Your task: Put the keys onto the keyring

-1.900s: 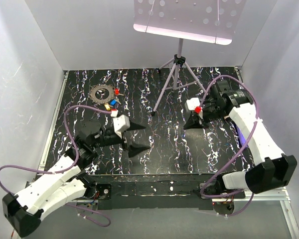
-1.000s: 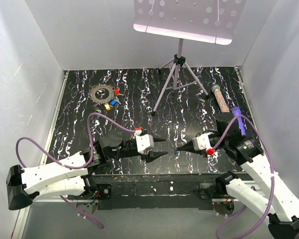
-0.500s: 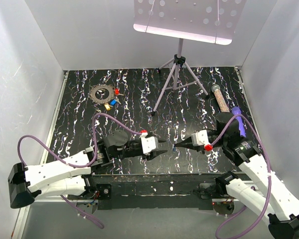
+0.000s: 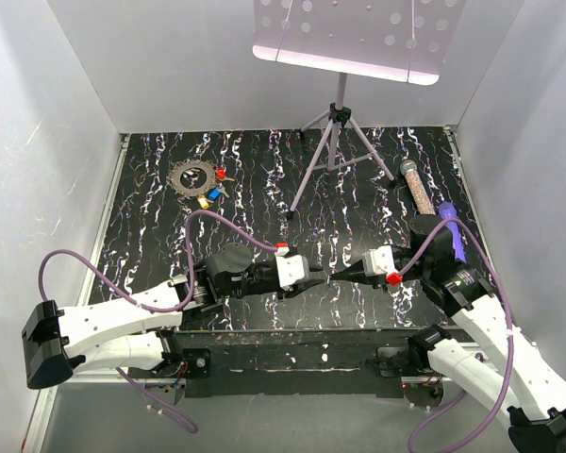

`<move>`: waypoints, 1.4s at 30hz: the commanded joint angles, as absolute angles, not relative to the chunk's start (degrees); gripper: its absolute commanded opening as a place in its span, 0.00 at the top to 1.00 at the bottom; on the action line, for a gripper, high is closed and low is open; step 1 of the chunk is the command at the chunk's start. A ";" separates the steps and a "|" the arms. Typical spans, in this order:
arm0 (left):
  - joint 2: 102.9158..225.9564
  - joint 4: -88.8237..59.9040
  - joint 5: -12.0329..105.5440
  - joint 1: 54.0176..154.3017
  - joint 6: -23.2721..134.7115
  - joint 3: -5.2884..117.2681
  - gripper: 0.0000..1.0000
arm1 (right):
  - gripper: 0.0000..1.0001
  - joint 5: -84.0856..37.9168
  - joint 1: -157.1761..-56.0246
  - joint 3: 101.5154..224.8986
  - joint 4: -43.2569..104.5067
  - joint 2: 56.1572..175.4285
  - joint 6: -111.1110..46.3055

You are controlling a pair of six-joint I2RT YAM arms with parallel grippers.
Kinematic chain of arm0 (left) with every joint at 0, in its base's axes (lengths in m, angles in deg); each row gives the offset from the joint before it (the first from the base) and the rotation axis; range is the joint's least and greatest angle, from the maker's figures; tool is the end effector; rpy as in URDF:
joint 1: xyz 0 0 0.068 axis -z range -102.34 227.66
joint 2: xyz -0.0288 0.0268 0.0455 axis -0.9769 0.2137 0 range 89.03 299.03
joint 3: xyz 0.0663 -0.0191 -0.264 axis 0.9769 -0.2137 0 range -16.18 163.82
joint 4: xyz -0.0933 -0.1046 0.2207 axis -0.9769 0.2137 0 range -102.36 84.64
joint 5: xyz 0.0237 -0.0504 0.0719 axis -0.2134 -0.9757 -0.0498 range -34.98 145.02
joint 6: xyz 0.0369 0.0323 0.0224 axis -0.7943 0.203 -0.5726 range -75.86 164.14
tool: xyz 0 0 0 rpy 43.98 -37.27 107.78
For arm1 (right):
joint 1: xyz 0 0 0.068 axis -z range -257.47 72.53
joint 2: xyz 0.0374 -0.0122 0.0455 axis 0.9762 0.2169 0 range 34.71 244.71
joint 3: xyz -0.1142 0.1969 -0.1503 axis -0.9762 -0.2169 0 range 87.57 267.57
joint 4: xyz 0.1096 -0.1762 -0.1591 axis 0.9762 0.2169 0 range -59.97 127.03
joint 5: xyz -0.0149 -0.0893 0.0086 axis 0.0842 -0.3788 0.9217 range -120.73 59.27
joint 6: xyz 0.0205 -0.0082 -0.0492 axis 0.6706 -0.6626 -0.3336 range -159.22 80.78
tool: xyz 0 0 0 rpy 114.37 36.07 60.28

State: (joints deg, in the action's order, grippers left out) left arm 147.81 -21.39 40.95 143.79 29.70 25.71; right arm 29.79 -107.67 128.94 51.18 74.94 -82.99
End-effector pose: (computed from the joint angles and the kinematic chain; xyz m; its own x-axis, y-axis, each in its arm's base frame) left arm 0.0901 -0.2253 0.3107 0.1919 0.1641 -0.9676 0.9672 0.1357 0.2149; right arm 0.1126 0.1013 0.3175 0.4468 -0.1340 -0.8845 -0.8938 -0.1091 -0.4350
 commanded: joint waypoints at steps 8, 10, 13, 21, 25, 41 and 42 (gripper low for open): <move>148.88 -20.62 37.53 143.84 29.81 29.52 0.75 | 0.99 28.69 -107.97 129.76 49.45 75.40 -80.53; 149.06 -20.44 37.26 143.84 29.73 29.44 0.75 | 0.99 28.51 -107.97 129.94 49.54 75.49 -80.35; 149.76 -19.04 37.00 143.75 29.38 30.05 0.75 | 0.99 28.69 -107.97 130.02 49.45 75.49 -80.35; 150.20 -17.81 38.67 143.84 28.50 30.75 0.77 | 0.99 28.86 -108.06 130.11 49.45 75.58 -80.26; 150.46 -17.45 38.58 143.84 28.50 31.02 0.80 | 0.99 29.13 -107.97 130.11 49.45 75.84 -80.35; 152.14 -16.40 38.76 143.84 28.23 32.60 0.86 | 0.99 29.74 -107.97 130.55 49.98 75.84 -80.53; 152.31 -16.23 38.93 143.84 28.06 32.69 0.89 | 0.99 29.83 -108.06 130.55 49.98 75.84 -80.53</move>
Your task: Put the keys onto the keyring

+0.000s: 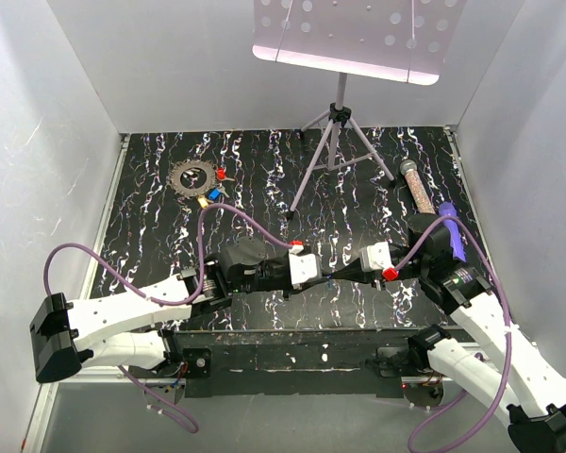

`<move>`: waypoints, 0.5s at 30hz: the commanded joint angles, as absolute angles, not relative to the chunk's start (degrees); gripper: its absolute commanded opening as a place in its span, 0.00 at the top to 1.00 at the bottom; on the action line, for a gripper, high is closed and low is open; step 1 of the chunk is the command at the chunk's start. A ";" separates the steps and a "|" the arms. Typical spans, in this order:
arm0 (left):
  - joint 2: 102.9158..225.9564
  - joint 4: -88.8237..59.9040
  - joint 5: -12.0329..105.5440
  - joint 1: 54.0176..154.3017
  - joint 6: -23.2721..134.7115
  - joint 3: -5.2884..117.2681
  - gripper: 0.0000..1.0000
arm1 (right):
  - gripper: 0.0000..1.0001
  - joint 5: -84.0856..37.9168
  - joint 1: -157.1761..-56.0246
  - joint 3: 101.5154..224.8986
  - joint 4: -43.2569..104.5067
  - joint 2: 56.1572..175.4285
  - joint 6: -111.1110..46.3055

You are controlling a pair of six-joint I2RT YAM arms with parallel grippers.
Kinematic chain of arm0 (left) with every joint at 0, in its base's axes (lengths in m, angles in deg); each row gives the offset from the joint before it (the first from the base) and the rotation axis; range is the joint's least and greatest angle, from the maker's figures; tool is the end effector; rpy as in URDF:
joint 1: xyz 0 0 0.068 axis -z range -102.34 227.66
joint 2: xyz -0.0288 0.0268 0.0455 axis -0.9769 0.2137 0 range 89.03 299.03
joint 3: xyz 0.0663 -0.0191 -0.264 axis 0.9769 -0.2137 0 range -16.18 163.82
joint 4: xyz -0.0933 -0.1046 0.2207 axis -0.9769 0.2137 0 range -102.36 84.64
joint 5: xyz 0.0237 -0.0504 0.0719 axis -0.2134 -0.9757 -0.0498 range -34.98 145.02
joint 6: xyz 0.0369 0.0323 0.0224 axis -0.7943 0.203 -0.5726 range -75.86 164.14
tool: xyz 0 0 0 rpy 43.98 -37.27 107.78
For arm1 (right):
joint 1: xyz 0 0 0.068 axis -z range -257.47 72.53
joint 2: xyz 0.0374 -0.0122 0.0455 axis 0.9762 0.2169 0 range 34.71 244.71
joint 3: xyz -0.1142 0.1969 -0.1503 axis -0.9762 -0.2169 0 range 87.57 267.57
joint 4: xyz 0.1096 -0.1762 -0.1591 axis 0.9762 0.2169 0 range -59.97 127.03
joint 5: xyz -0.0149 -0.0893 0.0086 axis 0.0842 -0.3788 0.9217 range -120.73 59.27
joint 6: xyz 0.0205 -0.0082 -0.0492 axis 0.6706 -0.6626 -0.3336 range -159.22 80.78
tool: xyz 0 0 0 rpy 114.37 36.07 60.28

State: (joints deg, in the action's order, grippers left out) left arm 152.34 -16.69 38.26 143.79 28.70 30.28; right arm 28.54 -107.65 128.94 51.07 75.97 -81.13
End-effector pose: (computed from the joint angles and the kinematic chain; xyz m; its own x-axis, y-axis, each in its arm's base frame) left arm 0.0953 -0.2409 0.3124 0.1789 0.2257 -0.9576 0.9772 0.0726 0.1997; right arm 0.1166 0.1031 0.3151 0.4055 -0.1592 -0.9001 -0.9139 -0.0916 -0.3955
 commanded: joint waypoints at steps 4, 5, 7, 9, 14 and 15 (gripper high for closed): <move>152.84 -15.08 39.20 143.84 27.97 33.30 0.96 | 0.99 30.01 -107.97 130.64 49.98 75.85 -80.53; 152.93 -14.82 39.20 143.84 27.88 33.39 0.99 | 0.99 30.09 -107.97 130.64 49.98 75.84 -80.61; 153.01 -14.38 39.37 143.84 27.62 33.30 1.00 | 0.99 30.09 -107.97 130.64 50.16 75.85 -80.44; 152.93 -13.94 39.37 143.84 27.35 33.30 1.00 | 0.99 30.10 -107.97 130.64 50.07 75.93 -80.44; 151.70 -14.73 40.86 143.84 28.05 32.34 1.00 | 0.98 29.75 -107.97 130.64 49.46 75.76 -79.13; 151.09 -15.51 41.48 143.75 28.58 31.99 1.00 | 0.93 29.48 -107.97 130.55 48.93 75.84 -78.34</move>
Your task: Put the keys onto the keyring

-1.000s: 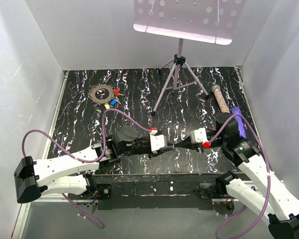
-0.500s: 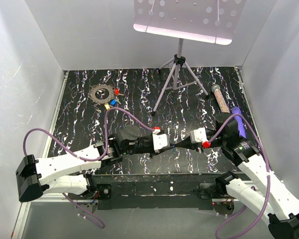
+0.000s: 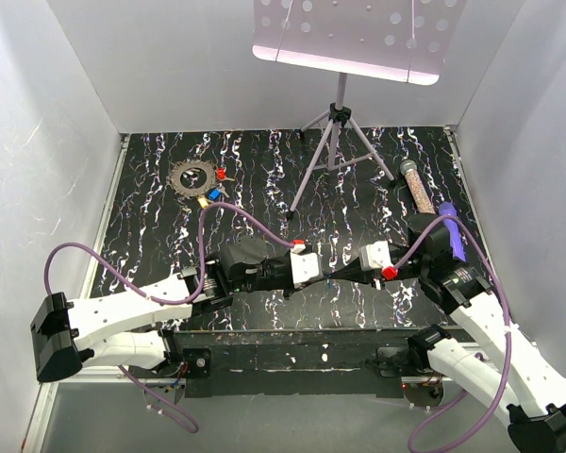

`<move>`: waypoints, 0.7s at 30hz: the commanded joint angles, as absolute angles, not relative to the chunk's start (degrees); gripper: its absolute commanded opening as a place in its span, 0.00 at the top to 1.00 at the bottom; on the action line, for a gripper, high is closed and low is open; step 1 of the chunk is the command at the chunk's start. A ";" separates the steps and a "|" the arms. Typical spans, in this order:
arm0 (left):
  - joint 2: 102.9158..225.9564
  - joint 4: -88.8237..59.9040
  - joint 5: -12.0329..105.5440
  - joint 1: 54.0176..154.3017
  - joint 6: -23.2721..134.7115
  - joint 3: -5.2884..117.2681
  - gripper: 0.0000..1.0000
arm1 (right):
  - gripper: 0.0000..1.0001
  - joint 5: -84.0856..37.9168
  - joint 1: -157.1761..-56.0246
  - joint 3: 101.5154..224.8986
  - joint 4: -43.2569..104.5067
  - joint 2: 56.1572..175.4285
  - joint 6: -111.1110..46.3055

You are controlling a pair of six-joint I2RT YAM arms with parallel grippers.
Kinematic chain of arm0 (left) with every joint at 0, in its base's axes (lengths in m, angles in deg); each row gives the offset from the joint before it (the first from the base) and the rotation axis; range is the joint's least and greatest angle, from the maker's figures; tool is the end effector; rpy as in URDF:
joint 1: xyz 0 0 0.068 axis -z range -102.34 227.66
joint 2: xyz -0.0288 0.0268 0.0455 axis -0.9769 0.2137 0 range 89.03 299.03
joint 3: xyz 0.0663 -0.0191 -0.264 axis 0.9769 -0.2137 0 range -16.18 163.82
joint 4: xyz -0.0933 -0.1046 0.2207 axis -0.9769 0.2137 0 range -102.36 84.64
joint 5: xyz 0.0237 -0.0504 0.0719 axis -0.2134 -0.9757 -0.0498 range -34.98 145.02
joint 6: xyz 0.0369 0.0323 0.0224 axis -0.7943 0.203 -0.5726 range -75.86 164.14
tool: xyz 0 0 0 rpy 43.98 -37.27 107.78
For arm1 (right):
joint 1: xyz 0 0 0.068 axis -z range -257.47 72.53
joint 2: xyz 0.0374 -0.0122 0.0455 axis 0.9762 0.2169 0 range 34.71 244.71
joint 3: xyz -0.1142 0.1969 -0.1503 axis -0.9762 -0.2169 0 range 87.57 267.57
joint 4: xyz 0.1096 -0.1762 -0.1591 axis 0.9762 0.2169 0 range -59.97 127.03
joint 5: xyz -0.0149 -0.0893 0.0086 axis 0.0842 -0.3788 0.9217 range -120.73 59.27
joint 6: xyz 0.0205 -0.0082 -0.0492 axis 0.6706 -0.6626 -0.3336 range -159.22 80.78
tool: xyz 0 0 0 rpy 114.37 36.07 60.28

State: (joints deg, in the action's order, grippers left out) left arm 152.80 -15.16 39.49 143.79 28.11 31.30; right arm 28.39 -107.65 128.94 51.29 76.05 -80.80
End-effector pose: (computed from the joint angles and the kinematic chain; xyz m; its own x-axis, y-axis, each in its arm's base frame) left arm 0.0967 -0.2423 0.3139 0.1817 0.2469 -0.9518 0.9741 0.0870 0.2085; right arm 0.1168 0.1032 0.3146 0.3961 -0.1638 -0.9035 -0.9180 -0.0898 -0.3862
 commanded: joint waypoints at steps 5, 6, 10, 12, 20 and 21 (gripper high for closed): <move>146.78 -21.92 39.29 140.60 33.84 27.60 1.00 | 0.72 28.07 -107.88 130.55 47.43 76.02 -75.43; 145.90 -22.98 38.24 139.63 35.07 26.63 1.00 | 0.69 28.07 -107.88 130.55 47.34 75.93 -75.08; 144.40 -25.53 34.37 136.99 38.60 24.96 1.00 | 0.60 27.46 -107.80 130.38 44.19 75.85 -70.87; 143.88 -27.20 32.79 136.20 39.65 23.99 1.00 | 0.57 27.46 -107.62 130.29 41.82 76.11 -68.06; 143.61 -29.93 28.83 134.53 41.85 23.11 1.00 | 0.56 28.85 -106.30 130.72 32.50 78.47 -57.86; 143.61 -30.46 28.56 134.44 42.20 22.93 1.00 | 0.57 29.65 -106.13 131.16 32.49 78.83 -57.85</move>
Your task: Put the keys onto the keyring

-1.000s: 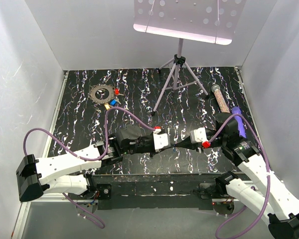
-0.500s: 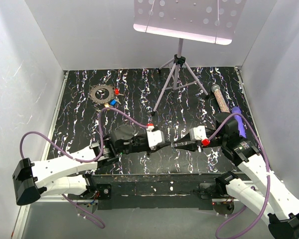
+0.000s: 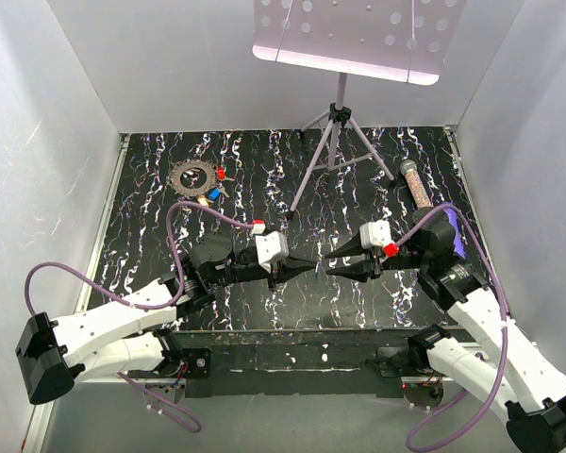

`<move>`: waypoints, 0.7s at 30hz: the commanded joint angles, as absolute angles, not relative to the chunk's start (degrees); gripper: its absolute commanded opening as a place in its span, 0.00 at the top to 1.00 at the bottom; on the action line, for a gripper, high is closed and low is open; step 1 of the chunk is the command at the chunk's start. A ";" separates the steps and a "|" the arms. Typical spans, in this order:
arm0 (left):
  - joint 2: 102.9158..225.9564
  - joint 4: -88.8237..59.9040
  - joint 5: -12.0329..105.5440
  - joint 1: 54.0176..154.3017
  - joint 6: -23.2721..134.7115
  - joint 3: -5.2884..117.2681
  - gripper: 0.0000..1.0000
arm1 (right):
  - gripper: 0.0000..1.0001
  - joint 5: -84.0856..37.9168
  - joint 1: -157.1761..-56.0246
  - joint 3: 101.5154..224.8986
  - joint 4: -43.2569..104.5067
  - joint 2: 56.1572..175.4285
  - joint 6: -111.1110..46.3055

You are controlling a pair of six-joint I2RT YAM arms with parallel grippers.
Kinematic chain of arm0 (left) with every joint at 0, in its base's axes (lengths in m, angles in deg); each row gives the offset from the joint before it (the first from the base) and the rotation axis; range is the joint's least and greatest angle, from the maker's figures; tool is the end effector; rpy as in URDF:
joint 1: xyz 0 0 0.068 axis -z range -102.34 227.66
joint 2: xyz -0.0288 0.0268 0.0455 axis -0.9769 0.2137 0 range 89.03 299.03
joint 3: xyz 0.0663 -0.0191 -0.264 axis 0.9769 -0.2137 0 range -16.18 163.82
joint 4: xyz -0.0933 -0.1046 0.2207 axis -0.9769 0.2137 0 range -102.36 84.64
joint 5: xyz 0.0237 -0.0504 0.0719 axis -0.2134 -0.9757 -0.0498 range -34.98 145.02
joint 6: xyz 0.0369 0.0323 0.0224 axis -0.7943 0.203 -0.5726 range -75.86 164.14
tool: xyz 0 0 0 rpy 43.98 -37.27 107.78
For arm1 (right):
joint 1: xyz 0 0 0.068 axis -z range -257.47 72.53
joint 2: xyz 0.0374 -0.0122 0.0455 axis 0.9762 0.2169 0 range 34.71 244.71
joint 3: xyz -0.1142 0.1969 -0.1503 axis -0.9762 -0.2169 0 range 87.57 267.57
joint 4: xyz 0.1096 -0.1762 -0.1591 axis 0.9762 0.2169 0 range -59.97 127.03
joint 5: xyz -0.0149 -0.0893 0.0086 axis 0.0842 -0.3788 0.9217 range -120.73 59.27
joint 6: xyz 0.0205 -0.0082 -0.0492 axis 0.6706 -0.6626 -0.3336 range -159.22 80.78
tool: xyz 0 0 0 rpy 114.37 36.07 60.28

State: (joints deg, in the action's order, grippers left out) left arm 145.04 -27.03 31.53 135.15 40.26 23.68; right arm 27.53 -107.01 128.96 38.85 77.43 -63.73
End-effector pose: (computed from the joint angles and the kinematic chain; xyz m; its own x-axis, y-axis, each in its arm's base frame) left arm 0.1121 -0.2025 0.3191 0.0530 0.0323 -0.9981 0.9862 0.1551 0.0574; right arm 0.1275 0.1070 0.3305 0.2703 -0.0978 -0.9578 -0.9623 0.0049 -0.2721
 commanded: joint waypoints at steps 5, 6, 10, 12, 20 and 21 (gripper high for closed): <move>143.26 -31.69 28.04 134.00 43.00 22.41 1.00 | 0.64 33.96 -106.12 131.78 33.19 80.32 -58.29; 143.17 -31.87 28.03 133.82 43.17 22.23 1.00 | 0.66 34.75 -106.04 131.87 33.19 80.41 -58.38; 143.17 -32.31 27.95 133.56 43.44 22.05 1.00 | 0.73 36.16 -106.04 132.31 32.84 80.68 -58.38; 143.26 -32.39 27.86 133.47 43.44 21.97 1.00 | 0.73 36.25 -106.04 132.40 32.32 80.85 -57.94; 143.70 -32.92 26.80 133.29 43.70 21.97 1.00 | 0.71 35.63 -106.04 132.31 28.28 81.56 -55.13; 143.70 -32.92 26.72 133.29 43.70 22.05 1.00 | 0.71 35.63 -106.04 132.22 27.92 81.82 -54.86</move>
